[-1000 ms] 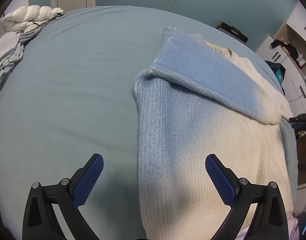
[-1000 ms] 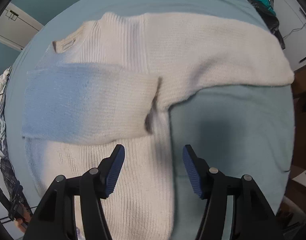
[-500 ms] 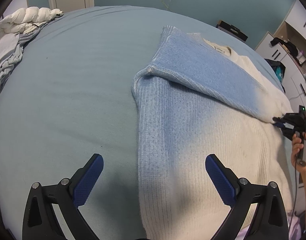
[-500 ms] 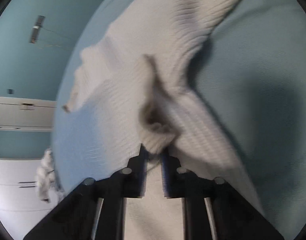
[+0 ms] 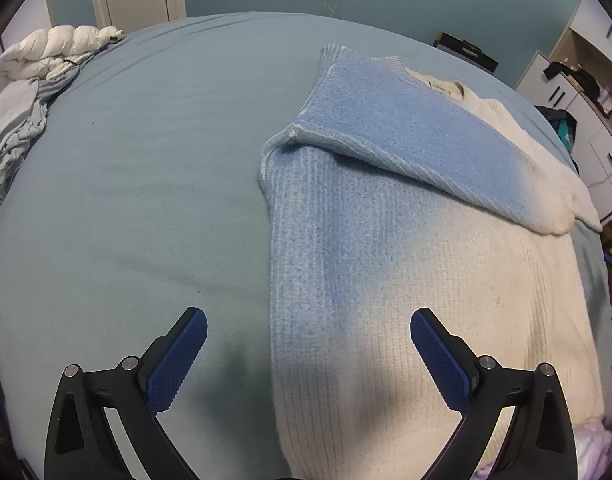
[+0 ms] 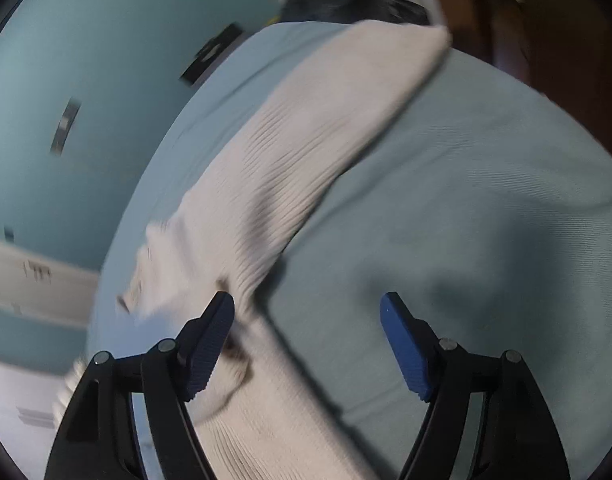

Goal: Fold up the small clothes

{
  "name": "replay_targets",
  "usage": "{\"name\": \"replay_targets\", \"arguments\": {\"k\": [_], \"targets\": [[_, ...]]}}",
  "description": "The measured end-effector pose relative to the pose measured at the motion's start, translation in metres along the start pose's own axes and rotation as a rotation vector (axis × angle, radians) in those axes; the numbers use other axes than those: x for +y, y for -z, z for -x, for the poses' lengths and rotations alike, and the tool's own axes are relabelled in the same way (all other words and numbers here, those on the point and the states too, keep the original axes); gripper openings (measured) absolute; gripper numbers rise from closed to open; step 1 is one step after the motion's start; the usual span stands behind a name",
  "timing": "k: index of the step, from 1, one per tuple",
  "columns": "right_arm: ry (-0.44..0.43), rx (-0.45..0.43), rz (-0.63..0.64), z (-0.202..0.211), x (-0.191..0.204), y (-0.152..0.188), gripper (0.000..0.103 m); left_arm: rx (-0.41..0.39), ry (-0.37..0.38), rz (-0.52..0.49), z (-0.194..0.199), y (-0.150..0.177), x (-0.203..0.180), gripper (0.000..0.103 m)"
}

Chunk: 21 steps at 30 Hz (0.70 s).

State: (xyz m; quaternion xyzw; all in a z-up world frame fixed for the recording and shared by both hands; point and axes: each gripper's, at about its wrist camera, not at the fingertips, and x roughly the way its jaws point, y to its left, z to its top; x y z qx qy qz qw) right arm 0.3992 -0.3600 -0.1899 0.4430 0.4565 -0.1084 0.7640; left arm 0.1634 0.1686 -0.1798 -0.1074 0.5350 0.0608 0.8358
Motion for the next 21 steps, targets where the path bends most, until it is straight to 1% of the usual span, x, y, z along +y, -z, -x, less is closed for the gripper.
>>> {"name": "replay_targets", "arguments": {"k": [1,3,5,6,7,9,10,13,14,15,16,17,18,19,20,21], "targets": [[-0.033,-0.004,-0.069,-0.008,-0.008,-0.014,0.073,-0.004,-0.005,-0.004,0.0,0.0,-0.002,0.102],[-0.076,-0.038,-0.154,-0.019,-0.021,-0.029,0.073,-0.015,-0.015,-0.013,0.0,-0.001,-0.005,0.102],[-0.075,-0.064,-0.188,-0.031,-0.021,-0.043,0.073,-0.032,-0.019,-0.017,-0.001,-0.002,-0.007,0.102],[-0.057,-0.068,-0.186,-0.041,-0.019,-0.049,0.073,-0.038,-0.017,-0.022,-0.001,-0.003,-0.008,0.102],[-0.021,-0.069,-0.177,-0.045,-0.018,-0.064,0.072,-0.042,-0.018,-0.031,-0.002,-0.003,-0.01,0.102],[0.025,-0.072,-0.155,-0.06,-0.009,-0.075,0.072,-0.044,-0.03,-0.056,-0.004,-0.005,-0.014,0.102],[0.036,-0.07,-0.142,-0.065,-0.006,-0.081,0.072,-0.052,-0.047,-0.08,-0.005,-0.006,-0.018,0.102],[0.084,-0.063,-0.089,-0.096,0.015,-0.093,0.072,-0.082,-0.1,-0.138,-0.007,-0.007,-0.027,0.102],[0.133,-0.052,-0.057,-0.108,0.024,-0.095,0.072,-0.094,-0.121,-0.159,-0.008,-0.007,-0.03,0.102],[0.197,-0.041,-0.017,-0.111,0.031,-0.102,0.073,-0.104,-0.14,-0.18,-0.009,-0.007,-0.033,0.102],[0.265,-0.049,0.042,-0.121,0.043,-0.104,0.073,-0.108,-0.149,-0.193,-0.01,-0.007,-0.034,0.102],[0.301,-0.065,0.09,-0.126,0.053,-0.105,0.069,-0.109,-0.153,-0.205,-0.011,-0.006,-0.035,0.102],[0.331,-0.076,0.139,-0.132,0.064,-0.105,0.06,-0.107,-0.15,-0.21,-0.011,-0.006,-0.036,0.102],[0.347,-0.078,0.178,-0.137,0.074,-0.107,0.025,-0.105,-0.147,-0.21,-0.011,-0.006,-0.035,0.102],[0.332,-0.07,0.192,-0.141,0.082,-0.109,0.008,-0.105,-0.147,-0.208,-0.011,-0.006,-0.035,0.102],[0.34,-0.092,0.189,-0.14,0.089,-0.109,0.008,-0.107,-0.145,-0.202,-0.009,-0.006,-0.033,0.102]]}}
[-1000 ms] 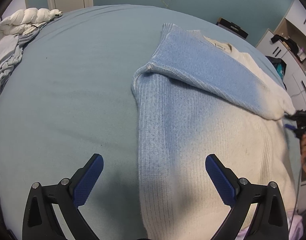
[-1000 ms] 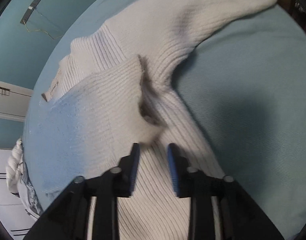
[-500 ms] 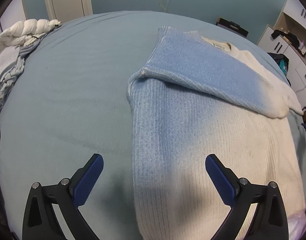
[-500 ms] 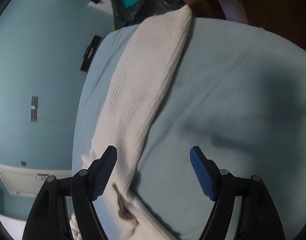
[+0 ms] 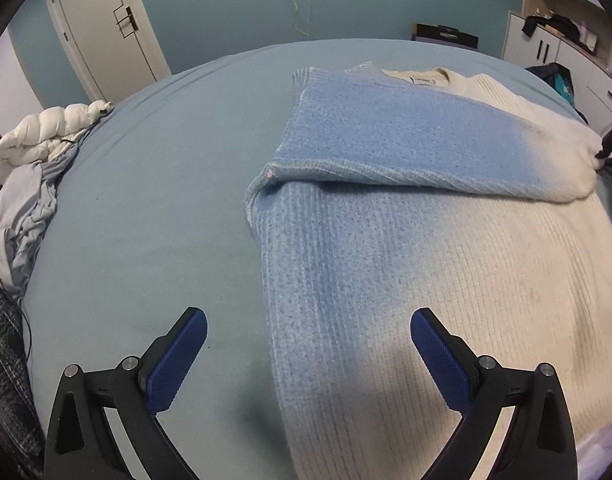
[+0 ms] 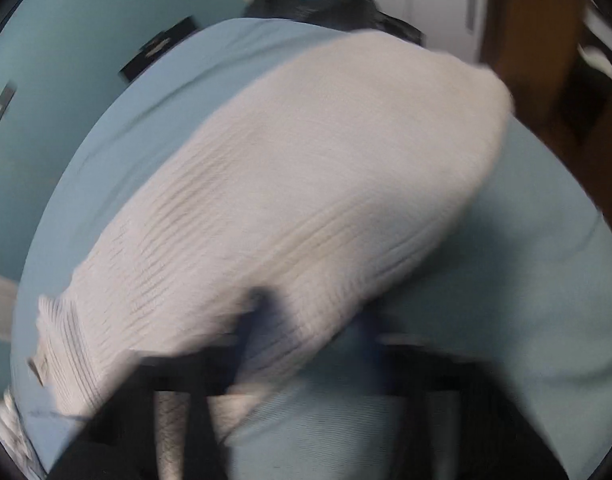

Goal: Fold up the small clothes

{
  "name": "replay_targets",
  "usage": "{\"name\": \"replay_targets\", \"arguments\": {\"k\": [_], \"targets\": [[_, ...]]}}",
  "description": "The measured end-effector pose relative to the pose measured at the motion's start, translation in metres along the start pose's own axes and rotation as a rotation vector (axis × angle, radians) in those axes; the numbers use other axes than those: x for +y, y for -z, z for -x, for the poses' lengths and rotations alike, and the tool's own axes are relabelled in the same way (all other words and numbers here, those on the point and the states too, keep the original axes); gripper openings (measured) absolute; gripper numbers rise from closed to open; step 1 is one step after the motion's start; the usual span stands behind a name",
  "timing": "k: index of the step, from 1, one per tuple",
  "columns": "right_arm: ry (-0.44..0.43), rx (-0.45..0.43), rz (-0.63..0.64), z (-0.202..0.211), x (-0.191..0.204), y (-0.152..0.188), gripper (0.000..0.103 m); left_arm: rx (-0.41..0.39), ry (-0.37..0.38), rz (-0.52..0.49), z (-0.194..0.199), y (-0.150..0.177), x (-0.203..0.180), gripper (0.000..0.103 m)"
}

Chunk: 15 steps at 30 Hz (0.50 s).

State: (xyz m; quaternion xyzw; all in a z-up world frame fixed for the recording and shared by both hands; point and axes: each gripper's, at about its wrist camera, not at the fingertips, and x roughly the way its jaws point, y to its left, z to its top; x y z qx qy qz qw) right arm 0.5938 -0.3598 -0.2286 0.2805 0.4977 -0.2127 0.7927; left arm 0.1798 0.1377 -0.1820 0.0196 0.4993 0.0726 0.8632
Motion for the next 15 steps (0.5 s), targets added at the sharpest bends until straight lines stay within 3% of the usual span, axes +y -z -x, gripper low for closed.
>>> {"name": "replay_targets", "arguments": {"k": [3,5,8,10,12,13,14,15], "targets": [[0.031,-0.148,-0.001,0.034,0.02,-0.004,0.007,-0.007,0.013,0.03,0.003,-0.001,0.005,0.102],[0.002,-0.225,0.042,0.066,0.042,0.002,0.007,-0.006,0.033,0.054,0.005,-0.001,0.008,0.102],[-0.156,-0.297,0.183,0.115,0.082,0.028,0.007,-0.004,0.059,0.075,0.007,0.0,0.01,0.102],[-0.308,-0.223,0.234,0.132,0.096,0.052,0.011,-0.011,0.061,0.077,0.011,0.0,0.01,0.102],[-0.419,-0.096,0.218,0.132,0.097,0.069,0.036,-0.022,0.065,0.075,0.017,0.001,0.009,0.102],[-0.444,-0.05,0.185,0.129,0.088,0.08,0.065,-0.026,0.067,0.074,0.018,0.001,0.008,0.102],[-0.444,-0.043,0.147,0.128,0.074,0.086,0.08,-0.028,0.069,0.074,0.02,0.001,0.007,0.102],[-0.445,-0.056,0.094,0.126,0.056,0.093,0.08,-0.032,0.073,0.073,0.022,0.001,0.007,0.102]]}}
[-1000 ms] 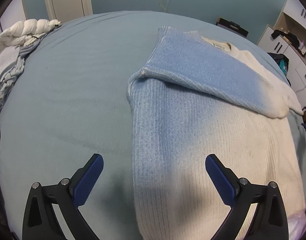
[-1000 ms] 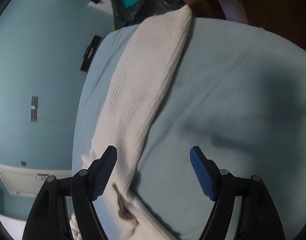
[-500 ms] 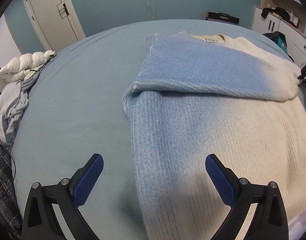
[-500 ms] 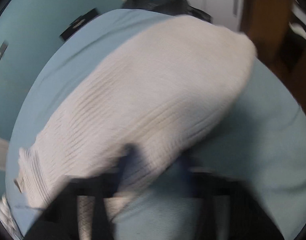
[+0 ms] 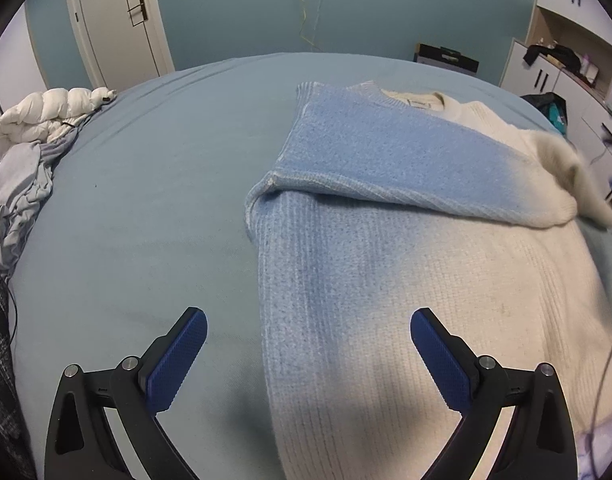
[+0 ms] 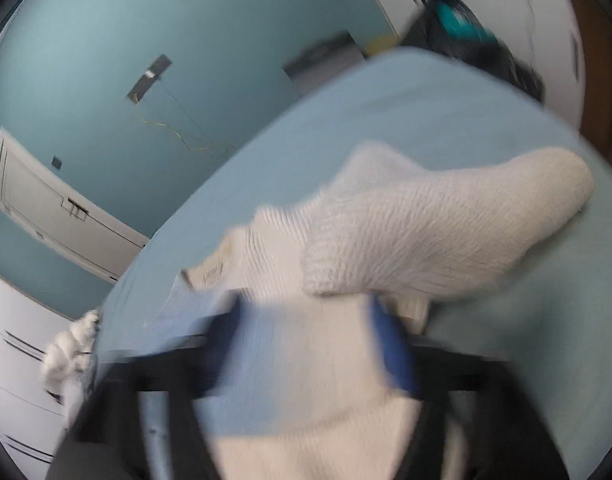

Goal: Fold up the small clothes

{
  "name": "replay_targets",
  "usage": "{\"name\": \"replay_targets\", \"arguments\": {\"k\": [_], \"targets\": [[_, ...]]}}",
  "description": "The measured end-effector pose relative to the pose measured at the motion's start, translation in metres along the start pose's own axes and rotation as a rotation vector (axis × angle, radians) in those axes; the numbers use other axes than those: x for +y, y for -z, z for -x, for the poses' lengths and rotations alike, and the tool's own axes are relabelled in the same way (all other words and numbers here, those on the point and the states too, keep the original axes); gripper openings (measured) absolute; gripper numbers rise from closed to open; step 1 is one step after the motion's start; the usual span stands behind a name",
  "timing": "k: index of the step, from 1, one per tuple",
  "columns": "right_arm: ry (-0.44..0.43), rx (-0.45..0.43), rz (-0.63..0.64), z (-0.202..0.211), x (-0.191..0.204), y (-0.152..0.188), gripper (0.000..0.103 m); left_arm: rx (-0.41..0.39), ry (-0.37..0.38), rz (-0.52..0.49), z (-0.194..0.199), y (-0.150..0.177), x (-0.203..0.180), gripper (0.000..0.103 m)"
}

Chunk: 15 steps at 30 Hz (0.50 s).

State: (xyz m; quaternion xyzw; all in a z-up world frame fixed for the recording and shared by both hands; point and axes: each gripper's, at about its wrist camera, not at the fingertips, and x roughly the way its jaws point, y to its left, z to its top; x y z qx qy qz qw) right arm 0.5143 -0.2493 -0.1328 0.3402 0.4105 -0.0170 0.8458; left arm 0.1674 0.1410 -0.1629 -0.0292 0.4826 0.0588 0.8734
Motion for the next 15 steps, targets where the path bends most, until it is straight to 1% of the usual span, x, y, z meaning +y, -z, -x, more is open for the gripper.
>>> {"name": "replay_targets", "arguments": {"k": [2,3,4,5,6,7,8,9,10,11,12,14,15], "targets": [[-0.03,-0.044,-0.086,0.012,-0.03,0.003,0.08,-0.005,0.003,-0.004,0.003,0.0,-0.002,0.102],[-0.041,-0.073,-0.141,0.019,-0.053,0.0,0.08,-0.009,0.003,-0.007,0.004,0.0,-0.003,0.102],[-0.033,-0.114,-0.207,0.033,-0.079,0.001,0.08,-0.009,0.003,-0.008,0.004,0.001,-0.004,0.102],[0.004,-0.154,-0.271,0.043,-0.101,0.004,0.08,-0.005,0.004,-0.008,0.003,0.001,-0.004,0.102],[0.076,-0.181,-0.331,0.046,-0.133,-0.002,0.08,0.004,0.005,-0.006,0.001,0.001,-0.005,0.102],[0.133,-0.183,-0.357,0.049,-0.151,0.004,0.08,0.007,0.006,-0.006,0.0,0.001,-0.004,0.102],[0.198,-0.16,-0.373,0.043,-0.172,-0.002,0.08,0.01,0.007,-0.006,-0.001,0.002,-0.004,0.102],[0.236,-0.121,-0.388,0.036,-0.186,-0.005,0.08,0.015,0.002,-0.009,-0.004,0.002,-0.004,0.102],[0.231,-0.071,-0.409,0.023,-0.201,-0.009,0.08,0.02,-0.005,-0.012,-0.006,0.002,-0.004,0.102],[0.193,-0.042,-0.428,0.013,-0.212,-0.015,0.08,0.023,-0.01,-0.014,-0.008,0.002,-0.005,0.102],[0.161,-0.035,-0.445,0.004,-0.219,-0.025,0.08,0.028,-0.016,-0.018,-0.01,0.002,-0.006,0.102],[0.127,-0.014,-0.439,-0.01,-0.22,-0.042,0.08,0.036,-0.025,-0.023,-0.014,0.002,-0.007,0.102],[0.102,0.027,-0.424,-0.028,-0.216,-0.057,0.08,0.039,-0.029,-0.026,-0.015,0.002,-0.008,0.102]]}}
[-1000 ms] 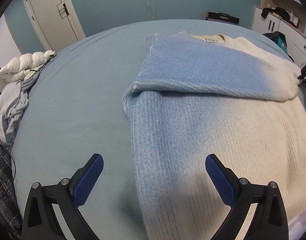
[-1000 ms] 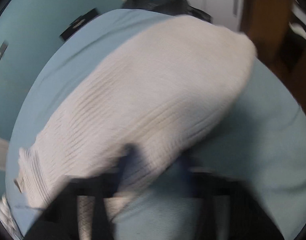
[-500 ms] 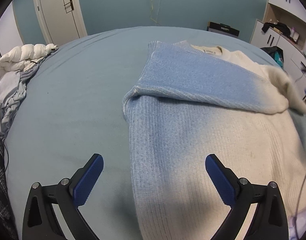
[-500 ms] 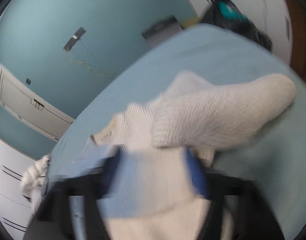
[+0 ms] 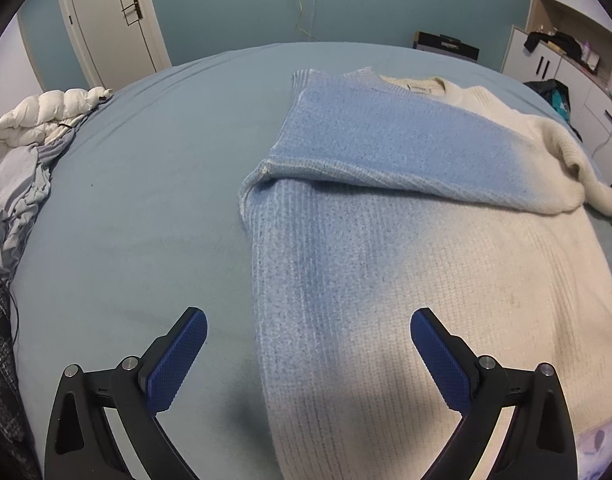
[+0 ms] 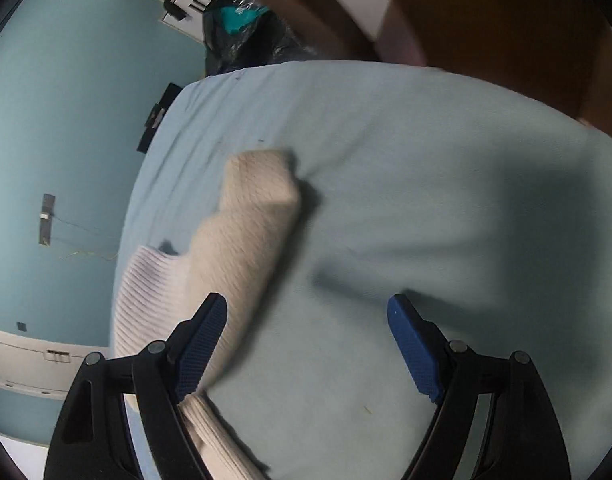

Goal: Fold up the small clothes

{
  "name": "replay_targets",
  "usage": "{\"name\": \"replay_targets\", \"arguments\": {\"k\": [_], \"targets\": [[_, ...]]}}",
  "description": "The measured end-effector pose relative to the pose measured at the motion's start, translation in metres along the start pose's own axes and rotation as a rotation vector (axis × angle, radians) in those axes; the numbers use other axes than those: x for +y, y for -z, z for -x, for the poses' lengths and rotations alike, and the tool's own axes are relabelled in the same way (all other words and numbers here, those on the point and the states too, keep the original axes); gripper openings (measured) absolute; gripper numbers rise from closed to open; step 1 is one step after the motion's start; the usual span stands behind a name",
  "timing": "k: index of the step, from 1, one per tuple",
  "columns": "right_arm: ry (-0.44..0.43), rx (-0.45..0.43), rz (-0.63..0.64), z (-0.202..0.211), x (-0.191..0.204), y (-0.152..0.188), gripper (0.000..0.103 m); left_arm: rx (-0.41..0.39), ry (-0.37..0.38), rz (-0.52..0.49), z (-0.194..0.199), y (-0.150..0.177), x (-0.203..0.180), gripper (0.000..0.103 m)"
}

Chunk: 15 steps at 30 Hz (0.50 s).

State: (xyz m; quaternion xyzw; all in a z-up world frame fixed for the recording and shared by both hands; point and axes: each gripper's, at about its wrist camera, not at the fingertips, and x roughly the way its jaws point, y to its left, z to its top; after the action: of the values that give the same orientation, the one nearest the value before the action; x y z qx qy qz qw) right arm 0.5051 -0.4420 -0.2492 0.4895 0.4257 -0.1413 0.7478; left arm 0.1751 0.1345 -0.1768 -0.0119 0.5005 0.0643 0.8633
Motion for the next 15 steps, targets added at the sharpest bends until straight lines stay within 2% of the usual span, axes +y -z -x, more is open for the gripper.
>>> {"name": "replay_targets", "arguments": {"k": [2,3,4,5,6,7,8,10,11,15], "targets": [[0.017,0.044,0.004,-0.019,0.013,-0.011,0.08,0.002,-0.005,-0.005,-0.002,0.001,-0.001,0.102],[0.031,0.035,-0.006,-0.025,0.021,-0.018,0.079,0.005,-0.008,-0.009,-0.003,0.001,-0.001,0.102],[0.039,-0.003,-0.024,-0.026,0.029,-0.023,0.071,0.006,-0.009,-0.012,-0.003,0.002,-0.002,0.102],[0.039,-0.019,-0.03,-0.029,0.037,-0.03,0.055,0.007,-0.01,-0.014,-0.004,0.002,-0.002,0.102],[0.064,-0.015,-0.015,-0.034,0.047,-0.036,0.046,0.007,-0.009,-0.016,-0.004,0.003,-0.002,0.102],[0.092,-0.015,0.016,-0.039,0.055,-0.036,0.02,0.006,-0.007,-0.017,-0.003,0.003,-0.003,0.102],[0.118,-0.023,0.062,-0.035,0.063,-0.03,0.014,0.005,-0.005,-0.018,-0.003,0.003,-0.003,0.102],[0.148,-0.064,0.14,-0.001,0.084,-0.01,0.013,0.001,-0.002,-0.017,-0.001,0.004,-0.003,0.102],[0.108,-0.064,0.134,0.016,0.094,-0.007,0.013,-0.001,0.002,-0.016,0.001,0.004,-0.002,0.102],[0.11,0.028,0.113,0.081,0.119,0.013,0.013,-0.01,0.015,-0.002,0.005,0.003,0.0,0.102]]}}
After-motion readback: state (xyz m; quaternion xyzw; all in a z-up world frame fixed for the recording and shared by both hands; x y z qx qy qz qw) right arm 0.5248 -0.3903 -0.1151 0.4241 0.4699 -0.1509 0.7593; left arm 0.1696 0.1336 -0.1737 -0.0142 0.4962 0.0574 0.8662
